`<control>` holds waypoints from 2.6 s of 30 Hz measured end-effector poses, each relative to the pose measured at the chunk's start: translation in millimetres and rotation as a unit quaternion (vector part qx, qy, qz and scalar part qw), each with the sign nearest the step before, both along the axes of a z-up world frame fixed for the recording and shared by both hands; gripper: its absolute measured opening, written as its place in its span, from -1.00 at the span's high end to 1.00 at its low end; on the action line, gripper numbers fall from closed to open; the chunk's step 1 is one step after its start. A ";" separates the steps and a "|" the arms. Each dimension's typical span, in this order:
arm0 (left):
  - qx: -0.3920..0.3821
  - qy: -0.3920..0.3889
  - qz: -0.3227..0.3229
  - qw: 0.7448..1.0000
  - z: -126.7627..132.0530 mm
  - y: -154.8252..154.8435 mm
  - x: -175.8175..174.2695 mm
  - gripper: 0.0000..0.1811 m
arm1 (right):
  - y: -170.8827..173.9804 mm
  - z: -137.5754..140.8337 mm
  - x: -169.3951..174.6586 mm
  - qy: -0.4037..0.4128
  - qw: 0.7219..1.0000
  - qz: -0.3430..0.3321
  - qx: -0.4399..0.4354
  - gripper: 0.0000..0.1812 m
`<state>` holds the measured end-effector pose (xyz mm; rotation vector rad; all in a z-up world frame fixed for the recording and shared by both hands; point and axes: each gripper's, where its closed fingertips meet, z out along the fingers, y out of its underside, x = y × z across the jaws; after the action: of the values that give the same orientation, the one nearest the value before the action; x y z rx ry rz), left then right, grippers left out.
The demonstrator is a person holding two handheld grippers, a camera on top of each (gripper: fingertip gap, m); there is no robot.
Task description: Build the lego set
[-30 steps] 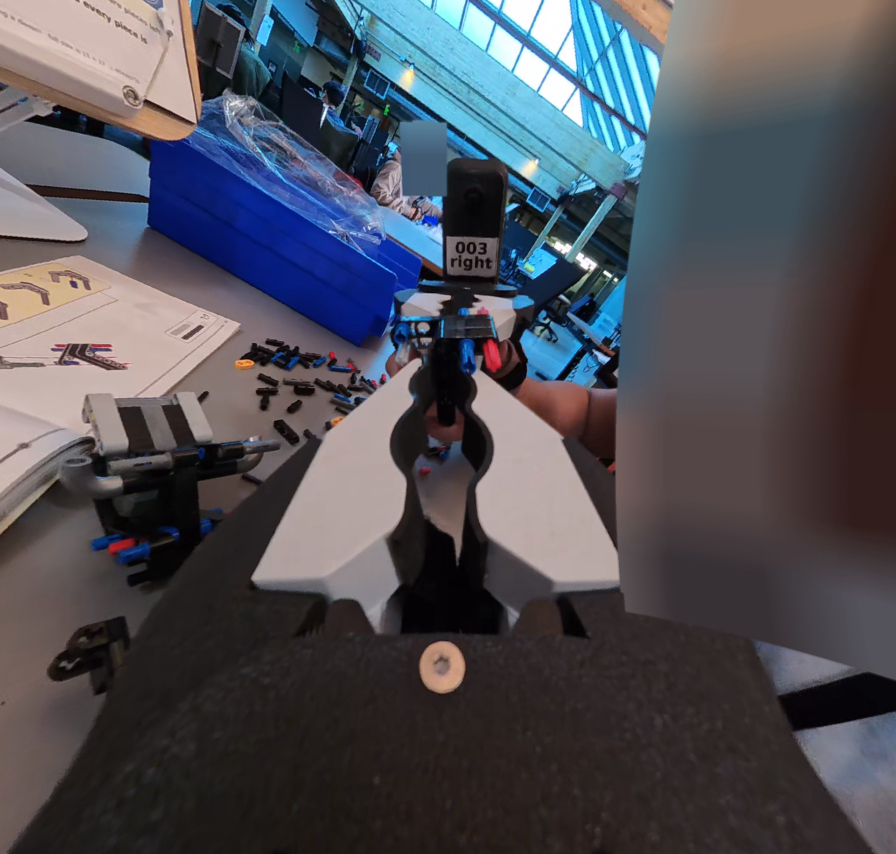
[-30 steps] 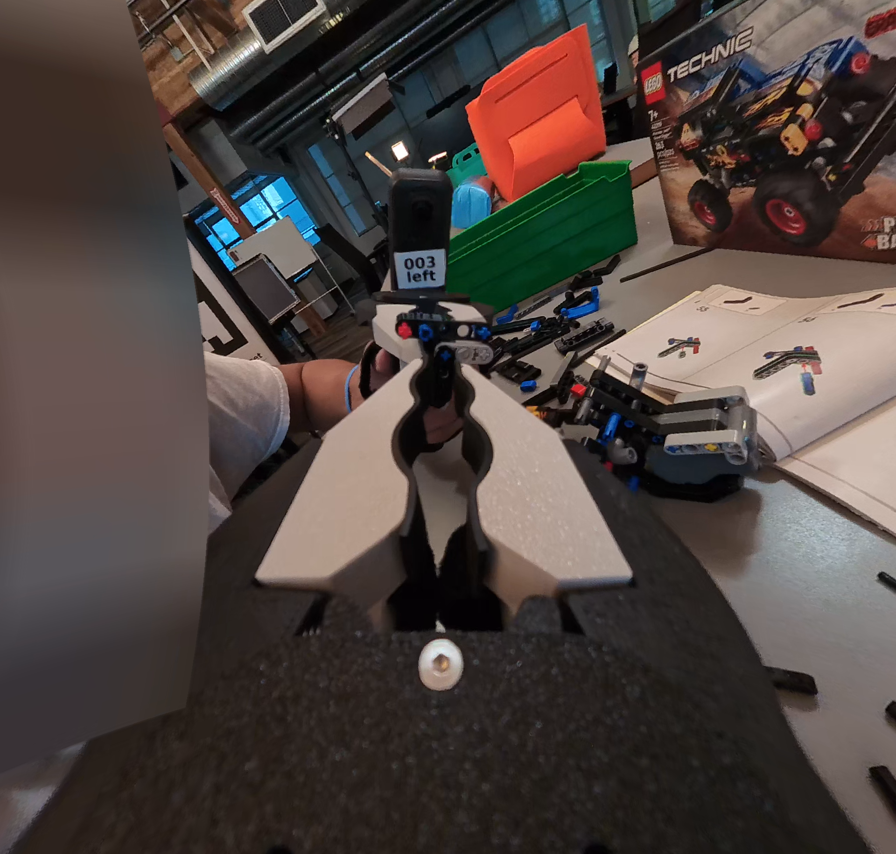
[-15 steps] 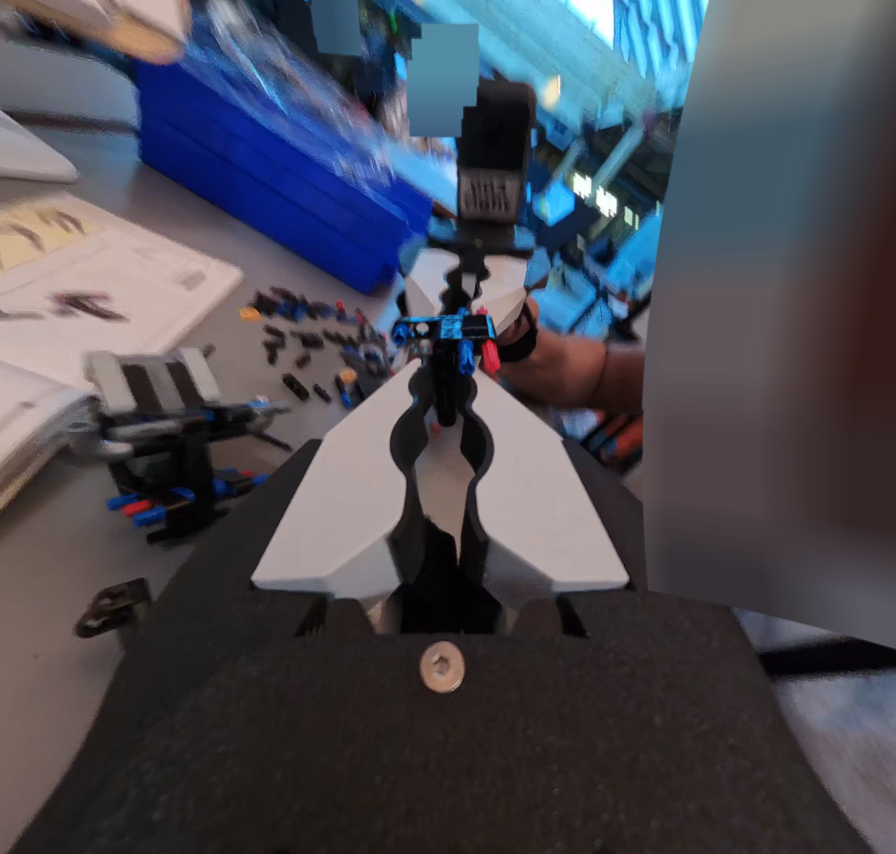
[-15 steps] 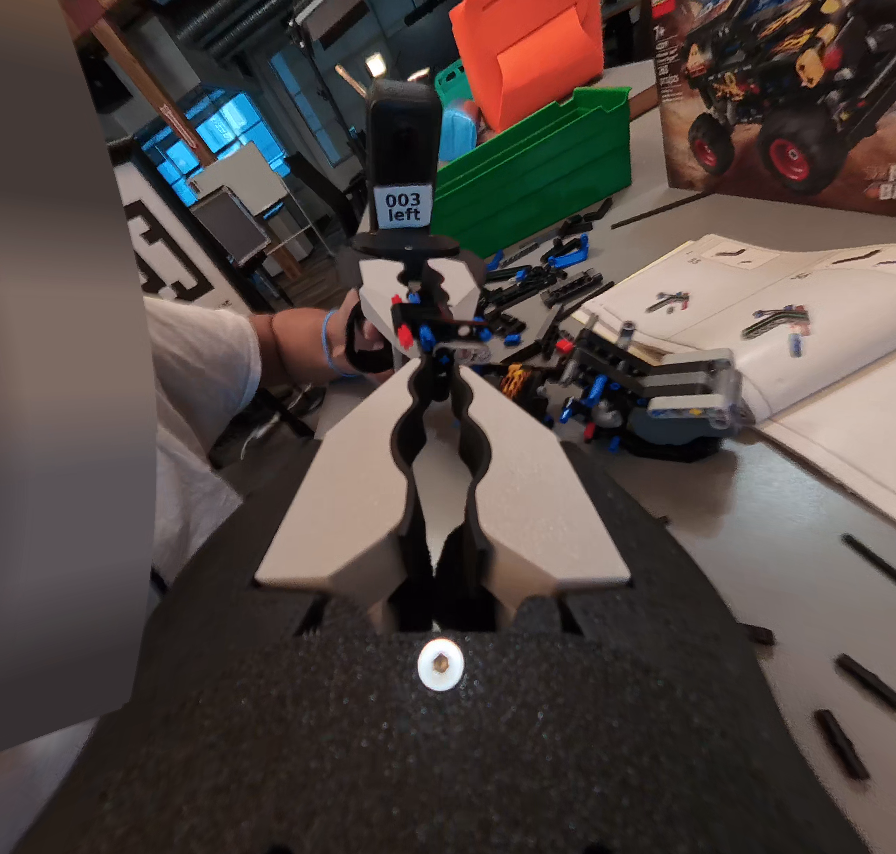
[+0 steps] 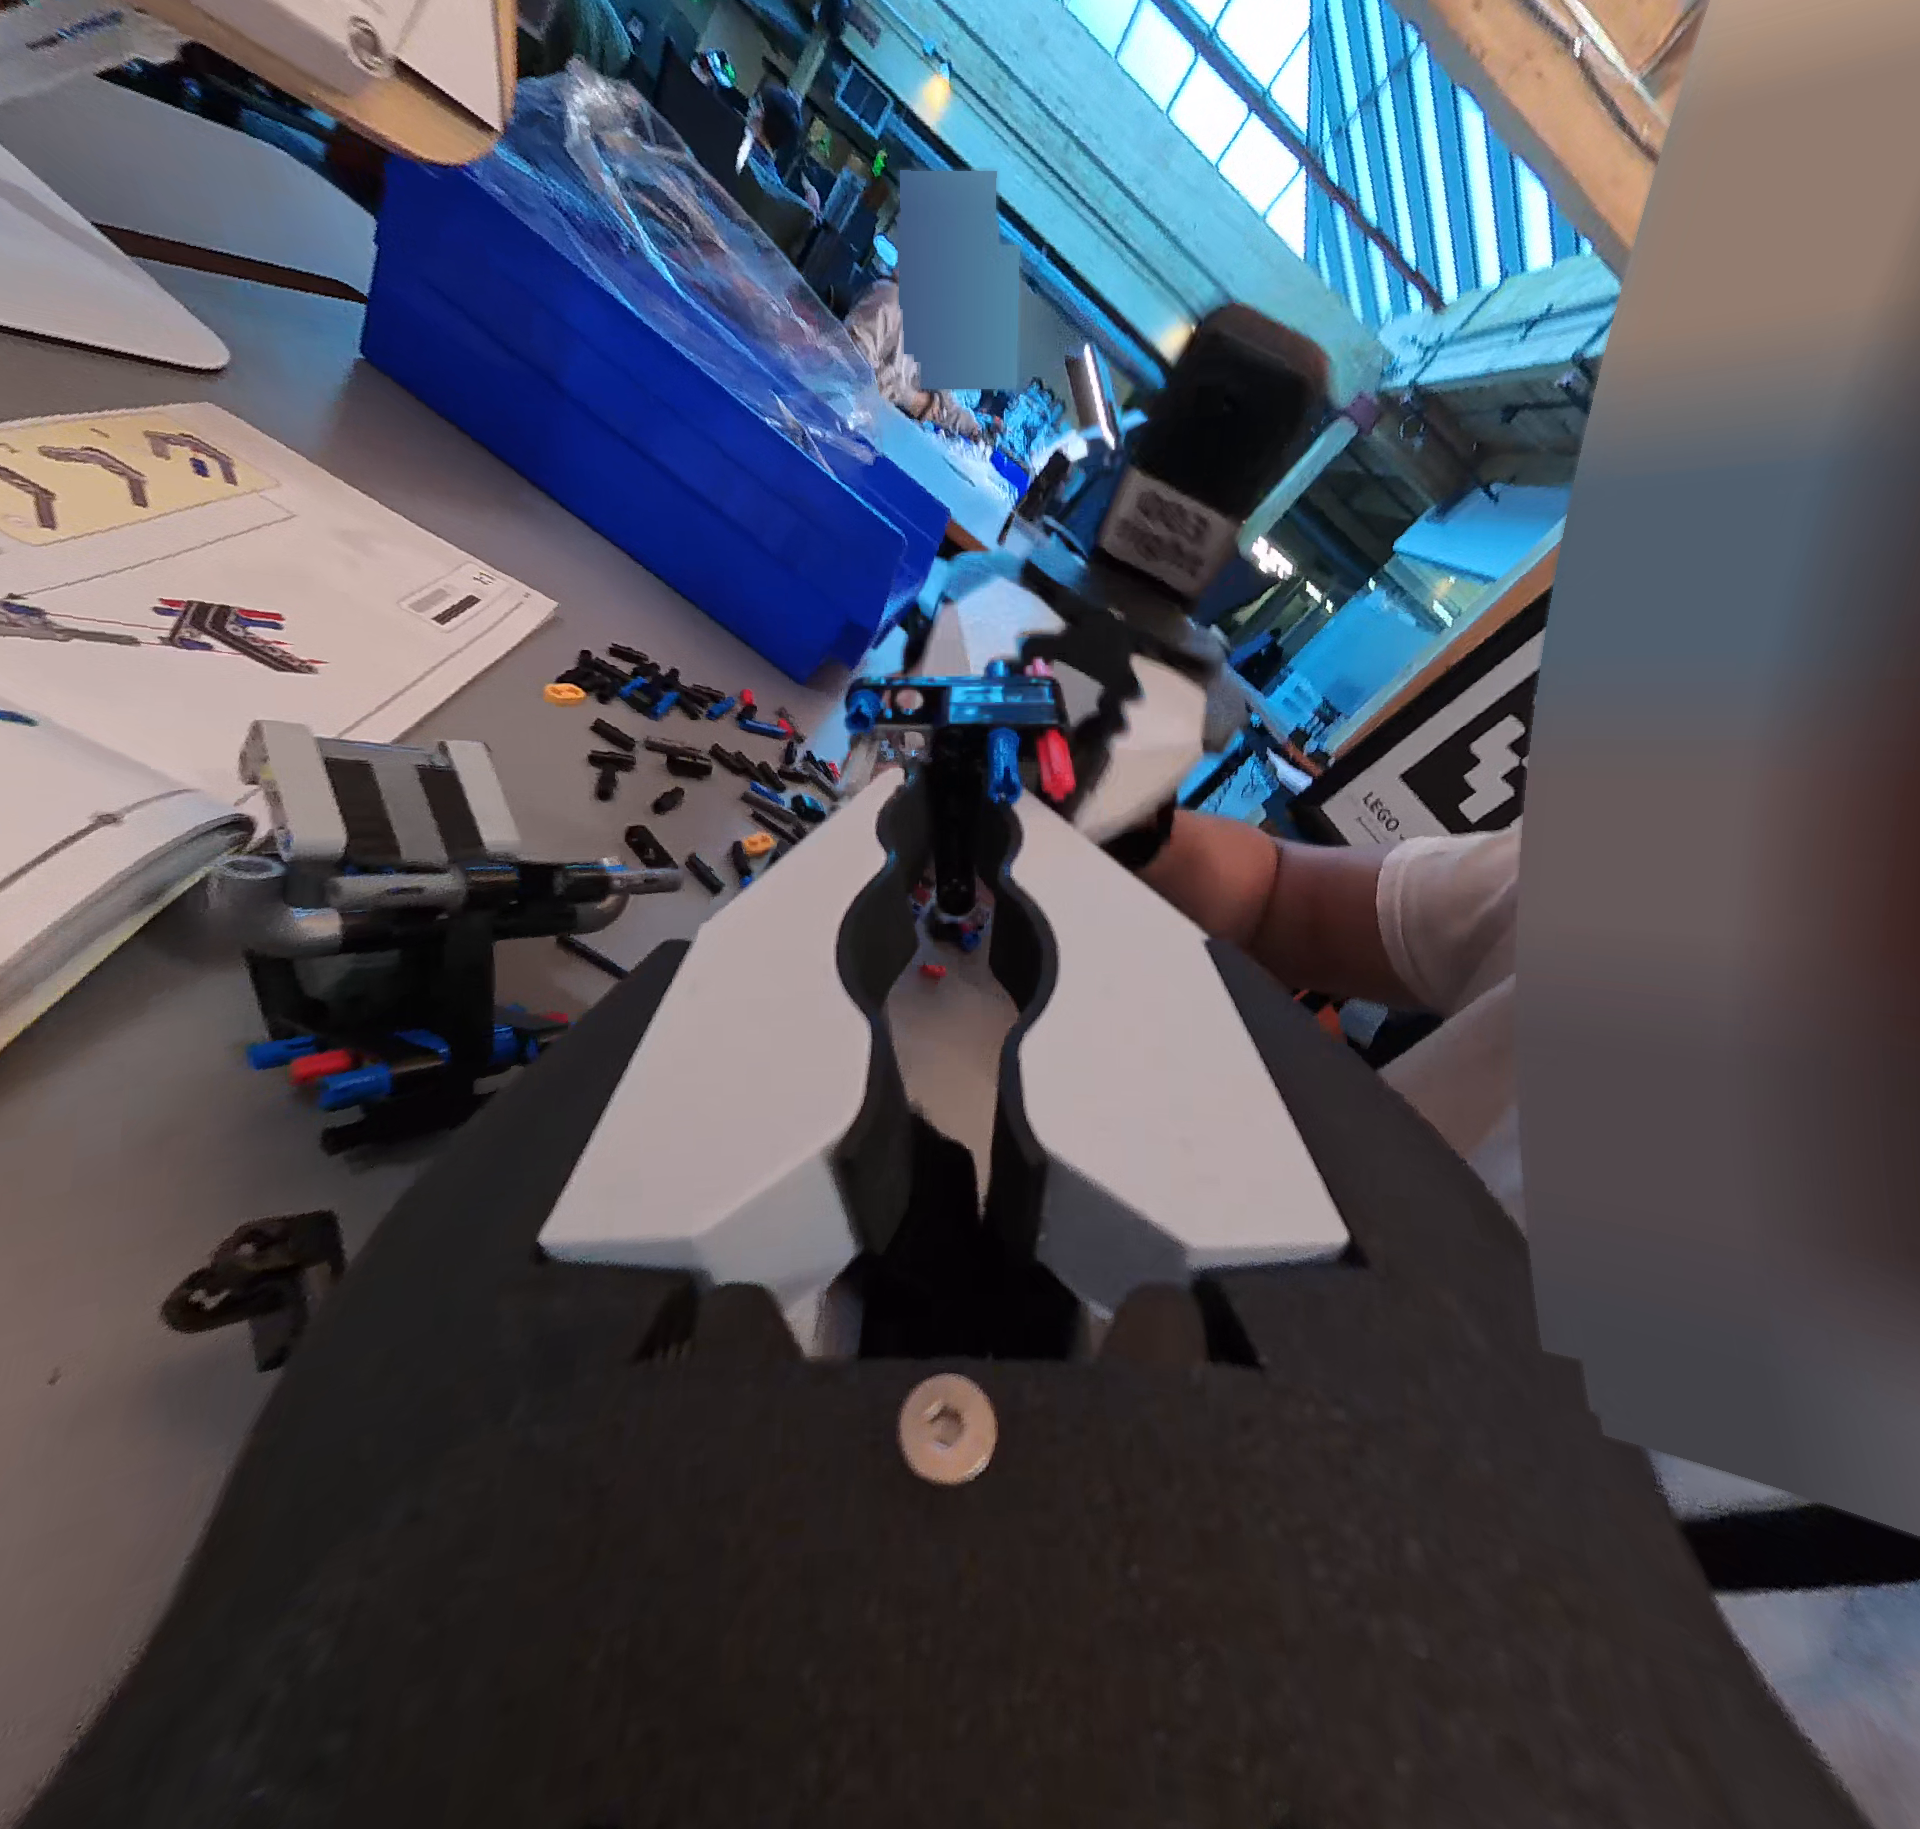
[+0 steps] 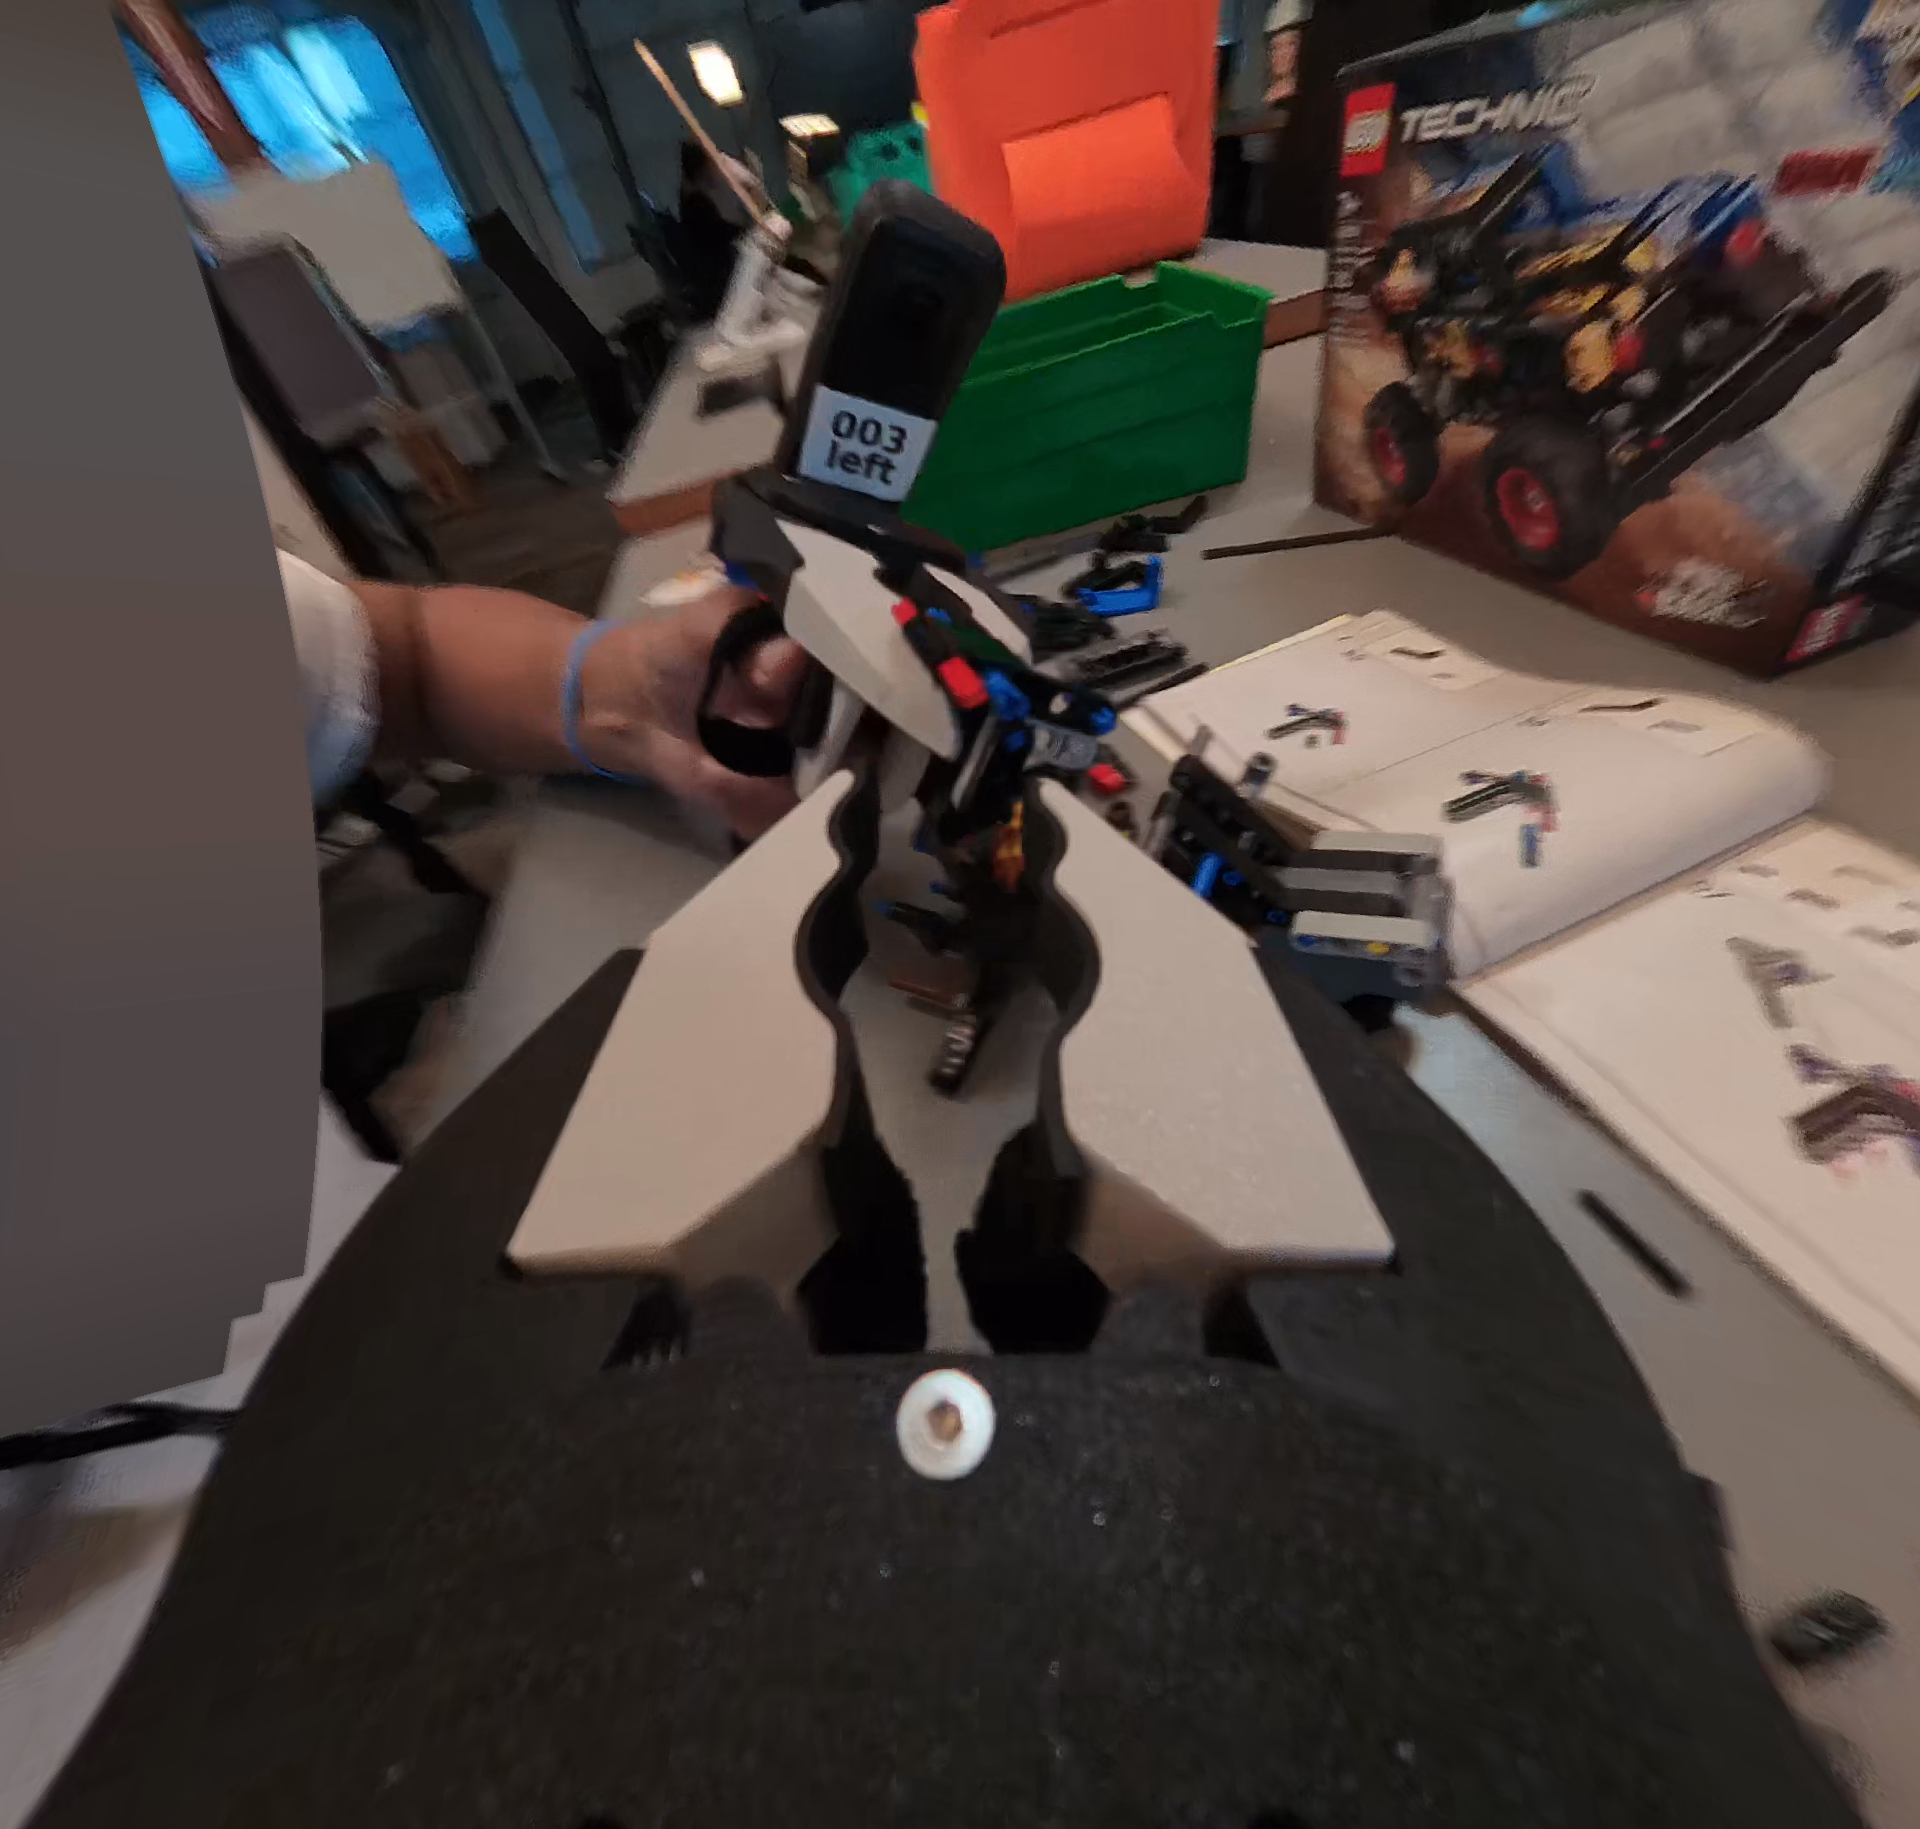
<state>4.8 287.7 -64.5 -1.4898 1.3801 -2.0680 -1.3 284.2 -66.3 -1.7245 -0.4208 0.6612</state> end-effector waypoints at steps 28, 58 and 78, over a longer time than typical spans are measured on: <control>0.069 -0.001 0.103 0.992 1.3 10.4 6.9 1.00 | 18.8 -8.0 17.9 -0.134 0.978 -0.156 0.027 0.73; 0.628 -0.158 0.140 0.749 5.3 -6.1 -15.3 0.85 | -22.5 10.3 -23.3 0.346 0.895 0.231 -0.162 0.56; 0.656 -0.137 0.133 0.730 -4.4 -11.9 -13.6 0.85 | -24.4 -1.9 -23.2 0.265 0.923 0.213 -0.179 0.75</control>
<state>-8.8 275.9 -68.9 -0.6045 1.6926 -0.6095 -24.5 259.7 -68.2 -1.7078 -0.2998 1.5588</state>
